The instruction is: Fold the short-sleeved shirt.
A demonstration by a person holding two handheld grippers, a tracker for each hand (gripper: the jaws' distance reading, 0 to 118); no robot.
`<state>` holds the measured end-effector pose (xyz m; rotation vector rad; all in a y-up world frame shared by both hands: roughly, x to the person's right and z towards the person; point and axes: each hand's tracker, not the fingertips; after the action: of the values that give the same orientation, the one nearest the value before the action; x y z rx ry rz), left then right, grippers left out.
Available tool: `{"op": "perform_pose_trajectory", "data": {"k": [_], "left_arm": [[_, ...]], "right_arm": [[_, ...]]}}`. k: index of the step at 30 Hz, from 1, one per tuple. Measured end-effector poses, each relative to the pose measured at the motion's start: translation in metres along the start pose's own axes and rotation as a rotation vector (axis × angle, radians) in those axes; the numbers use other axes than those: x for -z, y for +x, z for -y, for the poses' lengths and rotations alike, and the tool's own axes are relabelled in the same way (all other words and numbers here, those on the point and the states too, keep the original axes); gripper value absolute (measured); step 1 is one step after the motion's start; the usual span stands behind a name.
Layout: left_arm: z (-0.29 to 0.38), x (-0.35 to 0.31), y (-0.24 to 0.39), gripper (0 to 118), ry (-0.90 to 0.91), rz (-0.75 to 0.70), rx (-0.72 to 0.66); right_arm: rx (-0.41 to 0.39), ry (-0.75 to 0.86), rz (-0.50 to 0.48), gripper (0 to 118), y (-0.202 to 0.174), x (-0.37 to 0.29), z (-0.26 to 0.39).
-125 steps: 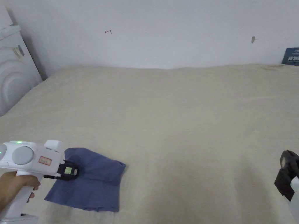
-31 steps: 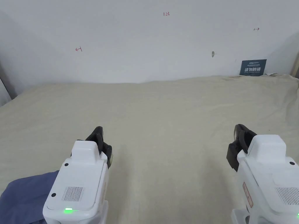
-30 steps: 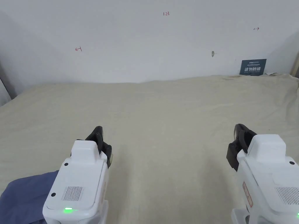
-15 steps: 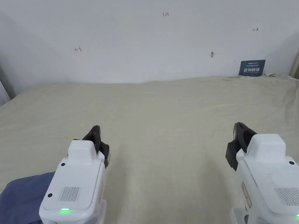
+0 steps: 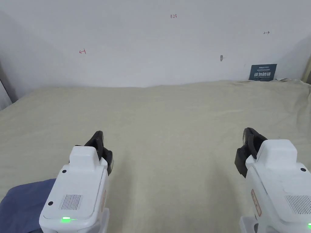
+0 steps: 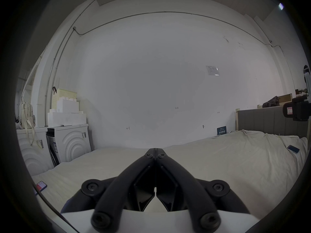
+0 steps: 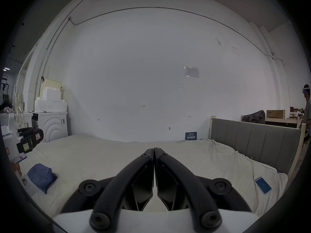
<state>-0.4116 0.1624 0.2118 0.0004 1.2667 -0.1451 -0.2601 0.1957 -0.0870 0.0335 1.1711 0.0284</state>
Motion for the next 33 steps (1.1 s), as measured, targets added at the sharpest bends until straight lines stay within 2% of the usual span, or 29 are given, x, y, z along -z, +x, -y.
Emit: {"op": "perform_pose_trajectory", "data": {"k": [33], "left_arm": [[0.0,0.0012,-0.0066,0,0.0,-0.012,-0.004]], "right_arm": [[-0.003,0.009,0.003,0,0.0003,-0.0012,-0.0024]]}}
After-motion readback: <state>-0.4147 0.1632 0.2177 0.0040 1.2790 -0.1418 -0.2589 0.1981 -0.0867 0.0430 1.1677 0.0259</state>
